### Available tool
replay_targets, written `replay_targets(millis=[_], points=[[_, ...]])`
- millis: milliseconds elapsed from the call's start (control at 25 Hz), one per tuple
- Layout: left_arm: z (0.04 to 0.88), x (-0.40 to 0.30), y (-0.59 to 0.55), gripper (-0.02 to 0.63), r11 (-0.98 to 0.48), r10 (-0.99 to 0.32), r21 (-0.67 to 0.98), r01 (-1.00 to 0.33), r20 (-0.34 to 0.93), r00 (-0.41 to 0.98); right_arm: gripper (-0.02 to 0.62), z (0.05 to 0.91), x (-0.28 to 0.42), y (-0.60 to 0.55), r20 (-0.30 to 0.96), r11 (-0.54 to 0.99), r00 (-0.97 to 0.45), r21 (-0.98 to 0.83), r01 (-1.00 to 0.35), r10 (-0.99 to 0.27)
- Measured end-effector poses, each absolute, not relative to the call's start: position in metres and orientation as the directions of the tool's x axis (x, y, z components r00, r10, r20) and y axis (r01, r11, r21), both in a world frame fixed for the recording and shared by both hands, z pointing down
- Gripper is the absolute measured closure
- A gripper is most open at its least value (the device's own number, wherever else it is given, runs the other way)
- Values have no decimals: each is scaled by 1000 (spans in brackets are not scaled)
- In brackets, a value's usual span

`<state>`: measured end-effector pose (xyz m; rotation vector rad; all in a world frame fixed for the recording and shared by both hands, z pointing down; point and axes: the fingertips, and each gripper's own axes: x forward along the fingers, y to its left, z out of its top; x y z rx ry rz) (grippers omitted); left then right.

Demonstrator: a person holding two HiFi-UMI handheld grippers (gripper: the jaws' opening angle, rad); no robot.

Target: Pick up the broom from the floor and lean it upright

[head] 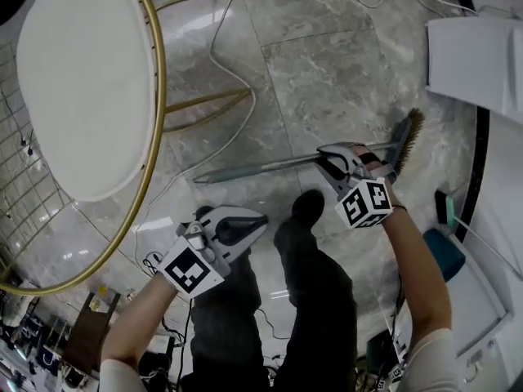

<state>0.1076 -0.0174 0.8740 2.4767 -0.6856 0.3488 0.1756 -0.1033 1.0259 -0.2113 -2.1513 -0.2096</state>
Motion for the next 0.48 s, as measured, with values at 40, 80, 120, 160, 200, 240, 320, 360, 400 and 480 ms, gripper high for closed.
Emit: replay_targets(millis=[40, 80, 120, 160, 200, 240, 320, 360, 400, 480], points=[[859, 111, -16, 595, -723, -397, 433, -538, 377, 837, 508, 1013, 178, -102, 832, 971, -551, 69, 227, 70], [845, 113, -14, 595, -722, -397, 434, -539, 378, 836, 508, 1000, 181, -100, 831, 972, -551, 68, 224, 69], [831, 115, -13, 595, -720, -401, 432, -543, 380, 834, 508, 988, 183, -98, 831, 973, -552, 67, 220, 67], [818, 116, -12, 595, -718, -406, 429, -548, 382, 830, 509, 976, 184, -97, 830, 974, -554, 66, 215, 66], [806, 116, -12, 595, -716, -411, 424, -554, 385, 826, 509, 966, 185, -95, 830, 976, -555, 64, 209, 64], [795, 115, -11, 595, -714, -416, 421, -560, 389, 822, 509, 955, 185, -94, 829, 977, -556, 63, 204, 63], [774, 113, -10, 595, -707, -429, 414, -574, 394, 813, 509, 937, 183, -91, 826, 980, -561, 62, 191, 57], [763, 112, -9, 595, -703, -438, 409, -582, 396, 807, 511, 927, 181, -90, 824, 981, -564, 62, 182, 53], [752, 110, -8, 595, -699, -447, 403, -591, 400, 800, 511, 917, 179, -88, 822, 983, -567, 62, 172, 48], [731, 107, -2, 595, -687, -464, 395, -610, 408, 786, 512, 897, 175, -85, 822, 986, -568, 63, 155, 37]])
